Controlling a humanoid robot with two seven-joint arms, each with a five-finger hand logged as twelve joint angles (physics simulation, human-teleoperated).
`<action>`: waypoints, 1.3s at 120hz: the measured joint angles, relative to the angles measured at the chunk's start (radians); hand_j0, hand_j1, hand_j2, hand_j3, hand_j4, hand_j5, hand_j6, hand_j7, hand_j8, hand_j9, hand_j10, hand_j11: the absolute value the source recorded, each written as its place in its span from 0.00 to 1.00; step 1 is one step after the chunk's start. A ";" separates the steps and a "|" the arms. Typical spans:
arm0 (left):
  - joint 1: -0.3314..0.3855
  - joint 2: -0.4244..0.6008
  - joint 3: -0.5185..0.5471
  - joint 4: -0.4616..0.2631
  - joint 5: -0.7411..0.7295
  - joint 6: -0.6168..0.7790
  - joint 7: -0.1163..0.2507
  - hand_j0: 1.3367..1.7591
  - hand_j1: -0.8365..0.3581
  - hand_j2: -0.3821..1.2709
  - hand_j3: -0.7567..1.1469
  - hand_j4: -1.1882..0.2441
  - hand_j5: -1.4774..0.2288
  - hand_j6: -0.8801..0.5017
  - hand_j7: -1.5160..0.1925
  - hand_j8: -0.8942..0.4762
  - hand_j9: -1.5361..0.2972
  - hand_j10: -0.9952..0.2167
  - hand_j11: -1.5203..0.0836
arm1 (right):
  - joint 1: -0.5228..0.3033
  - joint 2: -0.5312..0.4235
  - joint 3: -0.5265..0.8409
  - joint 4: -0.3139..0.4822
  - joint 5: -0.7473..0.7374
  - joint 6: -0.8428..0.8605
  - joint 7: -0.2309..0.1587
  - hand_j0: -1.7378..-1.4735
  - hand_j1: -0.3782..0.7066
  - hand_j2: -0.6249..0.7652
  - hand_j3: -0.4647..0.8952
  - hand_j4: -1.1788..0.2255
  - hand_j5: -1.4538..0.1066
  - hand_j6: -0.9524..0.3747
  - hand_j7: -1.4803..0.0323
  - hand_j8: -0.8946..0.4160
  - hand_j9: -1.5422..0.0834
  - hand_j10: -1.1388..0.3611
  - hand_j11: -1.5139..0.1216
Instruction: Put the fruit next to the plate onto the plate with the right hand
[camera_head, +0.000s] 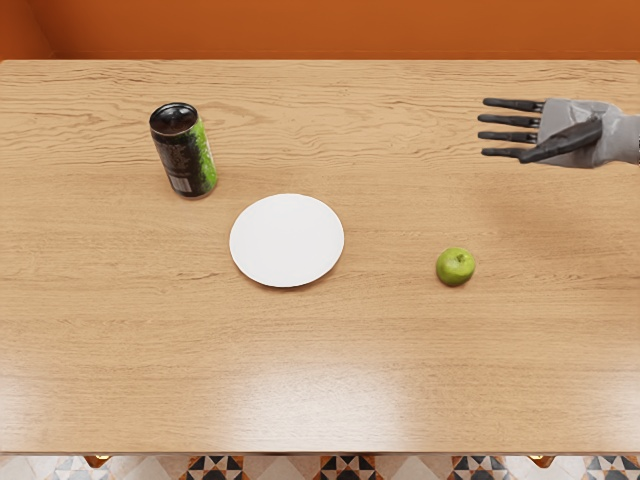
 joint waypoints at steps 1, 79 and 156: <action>0.000 0.000 0.000 0.000 0.000 0.000 0.000 0.76 0.76 0.26 0.40 0.67 0.69 0.47 0.71 0.48 0.67 0.63 0.76 | 0.000 0.000 0.000 0.001 -0.001 0.000 0.000 0.30 0.06 0.45 0.34 0.82 0.91 0.70 0.95 0.66 0.93 0.74 0.90; 0.000 0.000 0.000 0.000 0.000 0.000 0.000 0.76 0.76 0.26 0.40 0.67 0.69 0.47 0.71 0.48 0.67 0.63 0.76 | -0.040 -0.117 0.067 0.686 -1.011 -0.135 0.198 0.30 0.07 0.44 0.34 0.81 0.90 0.69 0.94 0.65 0.92 0.73 0.89; 0.000 0.000 0.000 0.000 0.000 0.000 0.000 0.76 0.76 0.26 0.40 0.67 0.69 0.47 0.71 0.48 0.67 0.63 0.76 | -0.164 -0.046 -0.194 0.869 -1.331 -0.657 0.162 0.30 0.16 0.43 0.34 0.75 0.83 0.62 0.87 0.59 0.85 0.68 0.83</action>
